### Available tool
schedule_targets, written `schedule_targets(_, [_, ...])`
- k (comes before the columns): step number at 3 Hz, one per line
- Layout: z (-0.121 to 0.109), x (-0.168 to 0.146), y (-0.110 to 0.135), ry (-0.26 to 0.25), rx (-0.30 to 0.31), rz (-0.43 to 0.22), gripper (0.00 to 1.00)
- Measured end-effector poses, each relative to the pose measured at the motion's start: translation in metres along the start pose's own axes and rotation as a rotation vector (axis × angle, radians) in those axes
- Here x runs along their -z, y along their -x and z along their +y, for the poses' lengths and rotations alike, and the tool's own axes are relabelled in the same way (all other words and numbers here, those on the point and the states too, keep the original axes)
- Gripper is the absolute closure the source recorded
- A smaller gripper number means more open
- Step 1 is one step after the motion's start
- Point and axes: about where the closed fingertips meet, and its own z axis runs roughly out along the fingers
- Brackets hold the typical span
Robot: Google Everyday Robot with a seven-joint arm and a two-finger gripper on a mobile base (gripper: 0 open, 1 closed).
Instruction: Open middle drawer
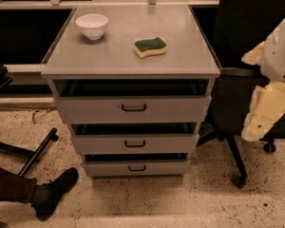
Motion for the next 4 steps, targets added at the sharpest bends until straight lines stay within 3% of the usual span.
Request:
schedule_targets(1, [0.026, -0.058, 0.014, 0.07, -0.016, -0.074, 0.0])
schedule_targets(2, [0.078, -0.156, 0.02, 0.178, -0.035, -0.132, 0.0])
schedule_targets(3, [0.078, -0.156, 0.02, 0.178, -0.035, -0.133, 0.0])
schedule_targets(4, [0.077, -0.186, 0.033, 0.191, -0.05, -0.204, 0.0])
